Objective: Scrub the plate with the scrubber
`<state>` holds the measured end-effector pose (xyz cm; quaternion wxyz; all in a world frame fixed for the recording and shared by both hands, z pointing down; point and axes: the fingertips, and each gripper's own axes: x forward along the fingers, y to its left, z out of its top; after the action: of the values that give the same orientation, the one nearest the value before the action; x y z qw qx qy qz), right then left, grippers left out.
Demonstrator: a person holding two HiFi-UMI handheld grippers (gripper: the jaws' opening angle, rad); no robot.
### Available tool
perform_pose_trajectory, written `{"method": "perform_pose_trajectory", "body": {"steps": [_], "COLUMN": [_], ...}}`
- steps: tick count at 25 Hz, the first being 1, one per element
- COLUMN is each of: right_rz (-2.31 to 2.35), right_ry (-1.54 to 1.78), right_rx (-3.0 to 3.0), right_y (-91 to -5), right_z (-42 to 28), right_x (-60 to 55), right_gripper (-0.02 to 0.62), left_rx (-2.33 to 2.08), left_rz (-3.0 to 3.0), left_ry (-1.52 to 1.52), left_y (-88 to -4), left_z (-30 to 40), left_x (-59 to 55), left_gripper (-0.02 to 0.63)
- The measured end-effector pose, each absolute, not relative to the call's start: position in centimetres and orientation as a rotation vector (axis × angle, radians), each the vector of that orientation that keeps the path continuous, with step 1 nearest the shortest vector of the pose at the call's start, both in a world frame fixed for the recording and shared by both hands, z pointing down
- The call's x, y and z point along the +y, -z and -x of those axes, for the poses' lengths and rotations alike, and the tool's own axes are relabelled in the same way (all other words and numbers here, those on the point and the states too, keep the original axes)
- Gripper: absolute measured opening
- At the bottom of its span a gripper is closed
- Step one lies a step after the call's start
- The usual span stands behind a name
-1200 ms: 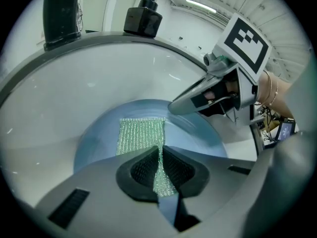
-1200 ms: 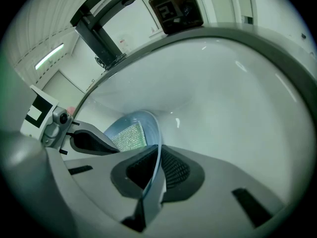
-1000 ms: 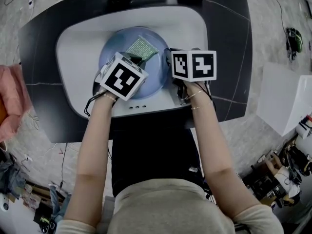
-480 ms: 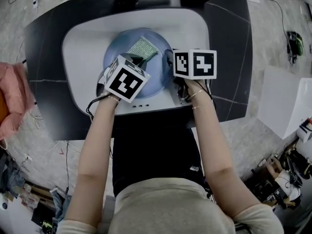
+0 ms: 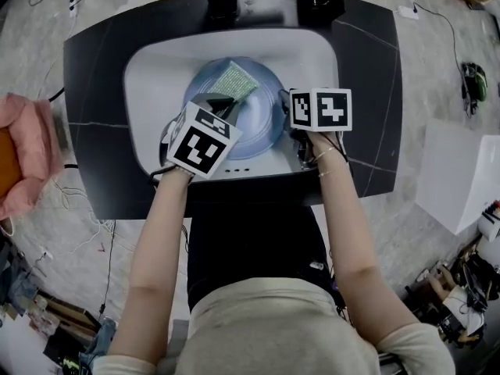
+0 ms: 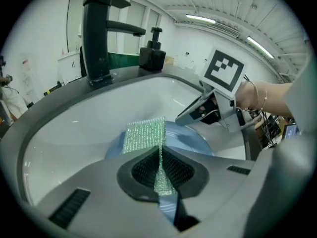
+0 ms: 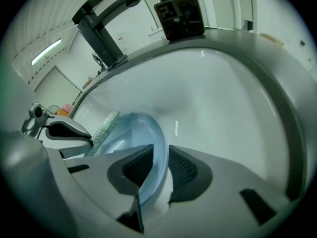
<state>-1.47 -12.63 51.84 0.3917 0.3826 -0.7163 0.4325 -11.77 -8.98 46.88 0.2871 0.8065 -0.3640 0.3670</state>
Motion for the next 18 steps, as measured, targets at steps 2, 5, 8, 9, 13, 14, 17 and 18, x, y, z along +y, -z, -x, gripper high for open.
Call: {"method": "perform_pose_trajectory", "body": {"steps": [2, 5, 8, 9, 13, 14, 17, 18], "right_rz": [-0.979, -0.965, -0.944, -0.943, -0.967, -0.962, -0.909, -0.887], "right_ry": [-1.081, -1.013, -0.952, -0.944, -0.941, -0.939, -0.929, -0.924], "right_rx": [-1.83, -1.872, -1.942, -1.972, -2.121, -2.175, -2.357, -2.408], "right_y": [-51.2, -49.4, -47.0, -46.1, -41.6, -40.2, -35.8, -34.4], "right_z": [1.4, 1.8, 2.5, 2.8, 3.9, 4.3, 5.7, 6.0], "right_x": [-12.9, -13.1, -13.1, -13.1, -13.0, -12.9, -12.2, -12.0], "right_gripper": [0.086, 0.087, 0.084, 0.08, 0.061, 0.057, 0.029, 0.018], "left_rx": [-0.979, -0.992, -1.021, -1.039, -1.108, -1.12, -1.144, -1.152], "left_rz": [-2.167, -2.193, -2.198, -2.2, -2.22, -2.225, -2.249, -2.256], "left_ry": [-0.966, -0.95, -0.865, -0.837, -0.71, -0.68, -0.613, -0.591], "left_y": [-45.8, -44.4, -42.2, -41.4, -37.5, -36.5, -34.0, -33.3], "left_z": [12.0, 12.0, 11.9, 11.9, 12.3, 12.4, 12.7, 12.8], "left_x": [-8.7, -8.2, -8.1, -8.0, -8.0, -7.9, -7.4, -7.2], "left_gripper": [0.034, 0.034, 0.034, 0.034, 0.034, 0.034, 0.034, 0.034]}}
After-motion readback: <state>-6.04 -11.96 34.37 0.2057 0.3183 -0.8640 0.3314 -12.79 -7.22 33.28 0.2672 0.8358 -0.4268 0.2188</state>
